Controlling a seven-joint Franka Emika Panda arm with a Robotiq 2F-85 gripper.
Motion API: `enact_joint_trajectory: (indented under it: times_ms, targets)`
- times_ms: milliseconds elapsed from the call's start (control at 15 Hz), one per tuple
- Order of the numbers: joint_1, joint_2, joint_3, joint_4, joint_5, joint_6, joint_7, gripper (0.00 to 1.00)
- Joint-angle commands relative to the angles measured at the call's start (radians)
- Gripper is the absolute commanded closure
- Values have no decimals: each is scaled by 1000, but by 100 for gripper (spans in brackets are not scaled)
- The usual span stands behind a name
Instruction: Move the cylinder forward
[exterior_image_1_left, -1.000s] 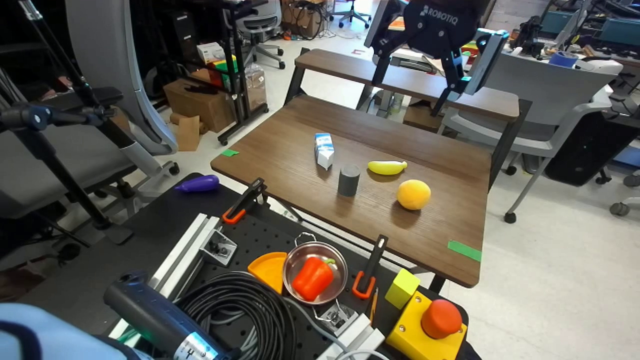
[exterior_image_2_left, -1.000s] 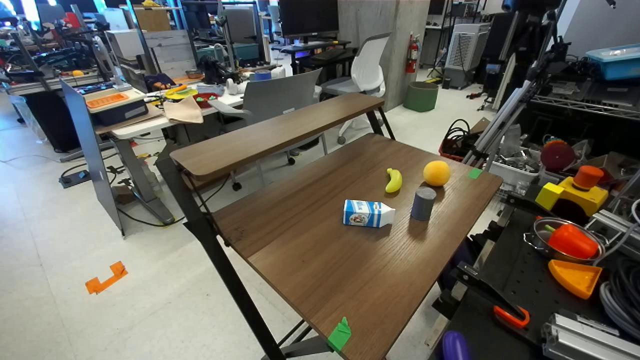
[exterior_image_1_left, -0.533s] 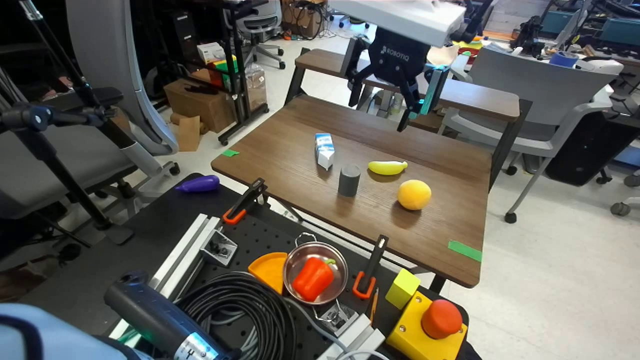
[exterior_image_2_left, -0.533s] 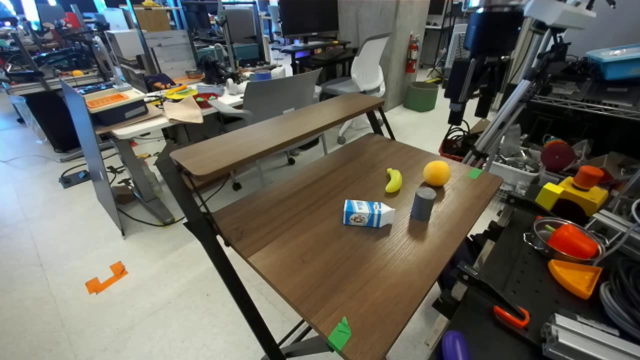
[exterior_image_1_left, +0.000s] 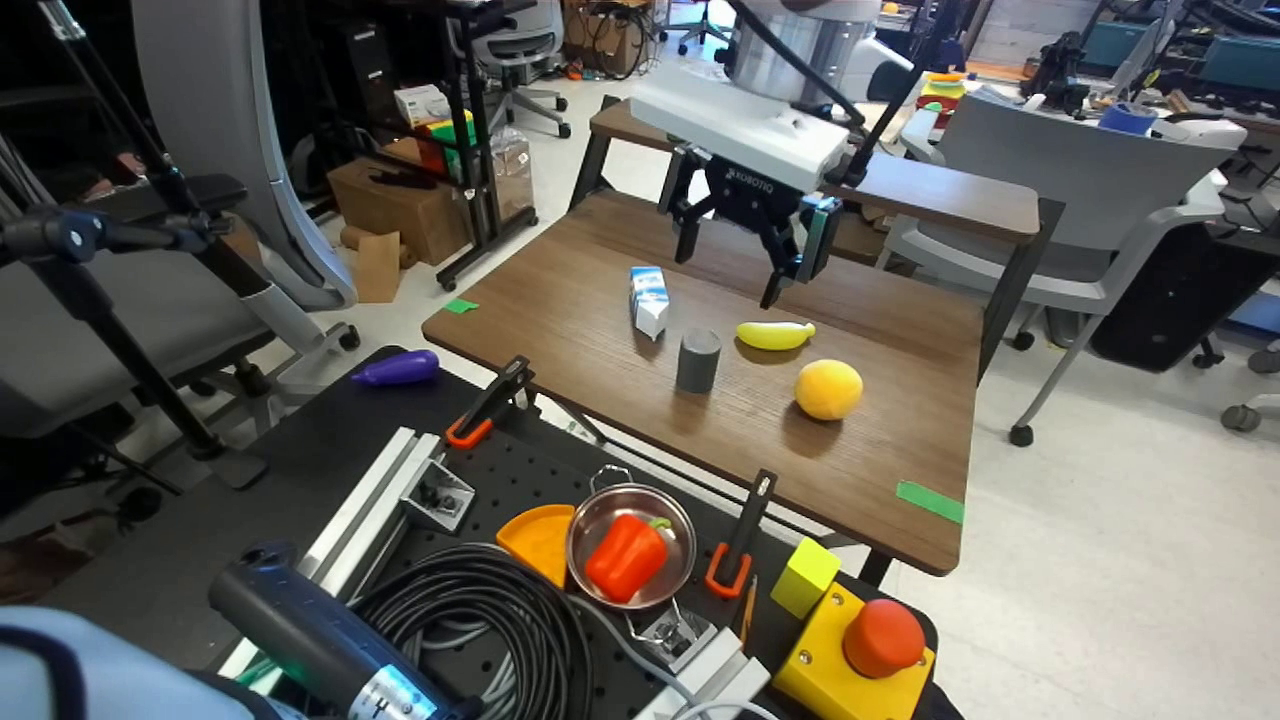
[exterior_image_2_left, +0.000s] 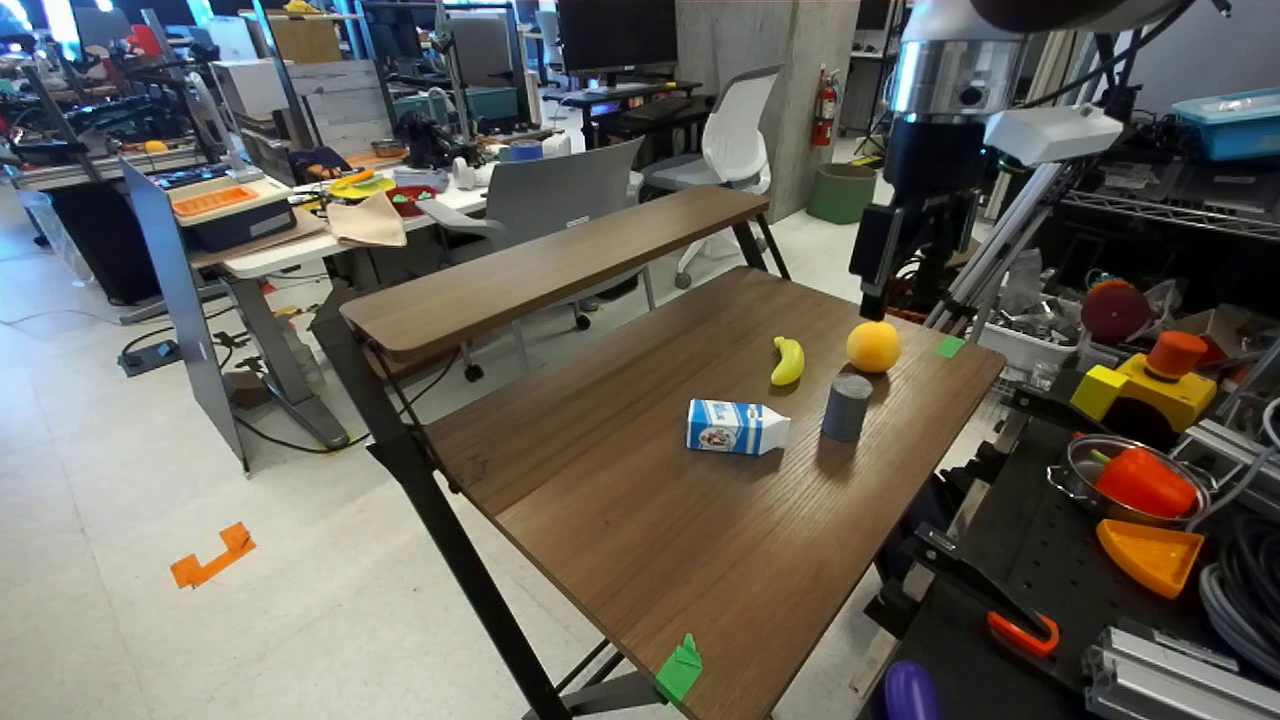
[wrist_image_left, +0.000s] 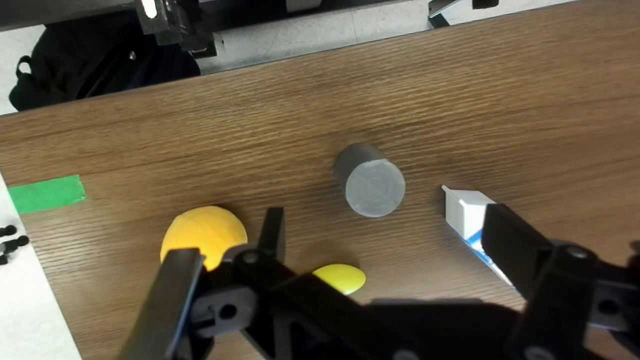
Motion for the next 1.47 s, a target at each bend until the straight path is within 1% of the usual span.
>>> enact_joint_trajectory:
  times_ms: [0, 267, 667, 1133, 1400]
  targets:
    - [4, 54, 14, 3, 13, 61, 20, 0]
    - [14, 120, 16, 2, -6, 137, 57, 0]
    - [44, 218, 1, 8, -35, 226, 120, 0]
    - [78, 278, -25, 20, -78, 288, 168, 0]
    - [100, 293, -60, 29, -134, 312, 186, 0]
